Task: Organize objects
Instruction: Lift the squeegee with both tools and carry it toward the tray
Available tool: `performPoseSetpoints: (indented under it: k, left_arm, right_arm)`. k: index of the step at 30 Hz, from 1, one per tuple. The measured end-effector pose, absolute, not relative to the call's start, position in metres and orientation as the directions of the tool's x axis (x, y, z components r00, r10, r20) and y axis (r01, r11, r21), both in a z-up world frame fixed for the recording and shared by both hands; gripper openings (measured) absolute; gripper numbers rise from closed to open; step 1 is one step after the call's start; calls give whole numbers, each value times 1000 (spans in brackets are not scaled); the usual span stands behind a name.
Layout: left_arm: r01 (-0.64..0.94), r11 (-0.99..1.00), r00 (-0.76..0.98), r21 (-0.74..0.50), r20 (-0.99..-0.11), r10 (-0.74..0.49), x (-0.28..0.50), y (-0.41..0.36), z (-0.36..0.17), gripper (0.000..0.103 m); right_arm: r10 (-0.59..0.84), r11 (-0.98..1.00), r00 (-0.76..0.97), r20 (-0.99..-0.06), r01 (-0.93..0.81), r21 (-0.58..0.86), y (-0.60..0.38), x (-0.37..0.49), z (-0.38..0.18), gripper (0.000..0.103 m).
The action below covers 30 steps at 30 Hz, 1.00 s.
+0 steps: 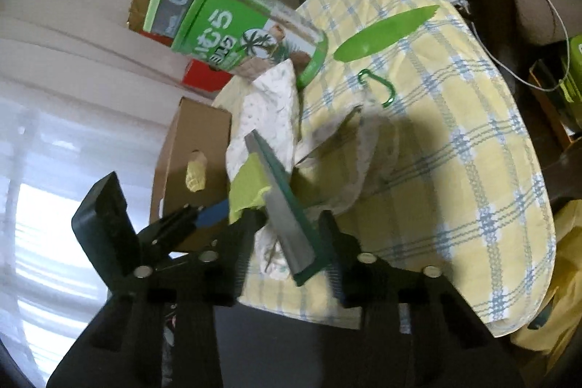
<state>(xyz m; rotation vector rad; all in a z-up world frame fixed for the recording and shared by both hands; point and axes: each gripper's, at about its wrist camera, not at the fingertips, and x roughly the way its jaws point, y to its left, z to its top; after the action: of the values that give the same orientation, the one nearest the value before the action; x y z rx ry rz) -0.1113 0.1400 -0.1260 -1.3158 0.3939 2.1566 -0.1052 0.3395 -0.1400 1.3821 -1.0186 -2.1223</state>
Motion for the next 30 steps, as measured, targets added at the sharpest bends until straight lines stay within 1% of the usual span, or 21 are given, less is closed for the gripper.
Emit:
performPoseSetpoints:
  k: [8, 15, 22, 30]
  left_arm:
    - [-602, -797, -376, -54, -861, 342, -111, 137, -113, 36]
    - [-587, -807, -415, -74, -828, 378, -115, 126, -85, 35]
    - [-581, -812, -470, -56, -791, 391, -113, 115, -54, 33]
    - [-553, -831, -520, -61, -754, 402, -114, 95, -25, 33]
  right_arm:
    - [-660, -663, -449, -603, -31, 748, 343, -102, -129, 25]
    - [-658, -685, -469, -589, 48, 727, 332, -105, -94, 21]
    - [-658, -695, -492, -570, 105, 711, 319, -109, -67, 21]
    - [-667, -701, -498, -554, 170, 692, 300, -117, -34, 21]
